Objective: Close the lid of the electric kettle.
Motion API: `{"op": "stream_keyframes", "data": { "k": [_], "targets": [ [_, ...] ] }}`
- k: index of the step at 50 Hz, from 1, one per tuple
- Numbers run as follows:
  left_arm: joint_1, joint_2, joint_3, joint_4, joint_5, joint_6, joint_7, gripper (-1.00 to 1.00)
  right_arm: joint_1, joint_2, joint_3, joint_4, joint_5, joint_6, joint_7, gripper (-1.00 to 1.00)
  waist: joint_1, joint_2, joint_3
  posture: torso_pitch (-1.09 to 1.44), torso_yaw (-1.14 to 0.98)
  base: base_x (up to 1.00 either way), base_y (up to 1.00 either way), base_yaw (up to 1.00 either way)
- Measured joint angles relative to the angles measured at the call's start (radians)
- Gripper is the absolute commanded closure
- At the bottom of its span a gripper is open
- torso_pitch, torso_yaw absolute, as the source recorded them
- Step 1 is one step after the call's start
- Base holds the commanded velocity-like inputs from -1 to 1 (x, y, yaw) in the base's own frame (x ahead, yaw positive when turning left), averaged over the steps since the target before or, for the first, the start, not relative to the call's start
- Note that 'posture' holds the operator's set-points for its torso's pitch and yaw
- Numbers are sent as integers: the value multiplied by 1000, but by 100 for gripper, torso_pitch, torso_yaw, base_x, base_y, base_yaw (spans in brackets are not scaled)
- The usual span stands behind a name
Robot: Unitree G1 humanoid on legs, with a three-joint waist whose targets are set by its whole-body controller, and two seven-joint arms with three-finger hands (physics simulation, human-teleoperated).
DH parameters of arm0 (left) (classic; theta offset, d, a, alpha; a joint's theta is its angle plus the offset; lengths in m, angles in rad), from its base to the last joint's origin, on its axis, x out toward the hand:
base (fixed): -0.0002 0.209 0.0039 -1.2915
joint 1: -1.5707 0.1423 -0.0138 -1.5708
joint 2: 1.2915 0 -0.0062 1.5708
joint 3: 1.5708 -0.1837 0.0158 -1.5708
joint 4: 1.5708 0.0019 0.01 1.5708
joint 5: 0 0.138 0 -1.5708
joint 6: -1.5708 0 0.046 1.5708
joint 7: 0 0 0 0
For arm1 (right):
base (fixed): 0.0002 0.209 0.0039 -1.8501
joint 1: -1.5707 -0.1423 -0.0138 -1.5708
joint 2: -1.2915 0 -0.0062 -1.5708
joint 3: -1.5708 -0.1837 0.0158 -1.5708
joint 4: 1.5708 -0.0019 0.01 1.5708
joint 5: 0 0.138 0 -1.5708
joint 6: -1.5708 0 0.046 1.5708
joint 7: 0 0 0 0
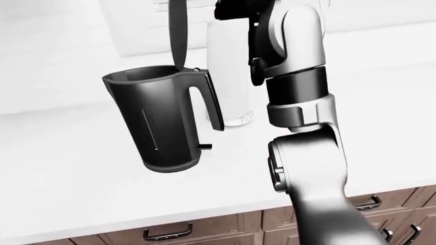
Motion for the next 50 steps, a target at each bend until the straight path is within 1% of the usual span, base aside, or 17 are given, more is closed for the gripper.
{"op": "stream_keyframes", "data": {
  "k": [6, 12, 17, 24, 33, 44, 50],
  "targets": [
    [1, -4, -5, 4, 5, -6, -4, -100, -5, 26, 14, 42, -18, -9, -36, -97, 1, 2, -1, -44, 0, 0, 0, 0],
    [-2, -1, -3, 3, 2, -2, -1, -100, -40, 38, 17, 114, -26, -13, -69, -96, 3, 3, 1, -44, 0, 0, 0, 0],
    [-2, -3, -7, 4, 3, -4, -1, -100, -83, 41, 20, 205, -29, -18, -125, -97, 4, 4, -1, -44, 0, 0, 0, 0],
    [-1, -3, -3, 7, 2, -5, -1, -100, -93, 58, 31, 288, -43, -17, -187, -97, 5, 5, -2, -44, 0, 0, 0, 0],
    [-1, -2, -4, 10, 1, -9, -4, -100, -73, 100, 42, 300, -41, -5, -224, -97, 7, 7, -2, -44, 0, 0, 0, 0],
    [0, 0, -3, 13, -3, -9, -2, -100, -103, 137, 51, 370, -32, 13, -282, -97, 10, 8, -3, -44, 0, 0, 0, 0],
    [-2, 5, 2, 10, -9, -7, 1, -100, -117, 156, 59, 384, -25, 22, -291, -96, 12, 8, -3, -44, 0, 0, 0, 0]
  ]
}}
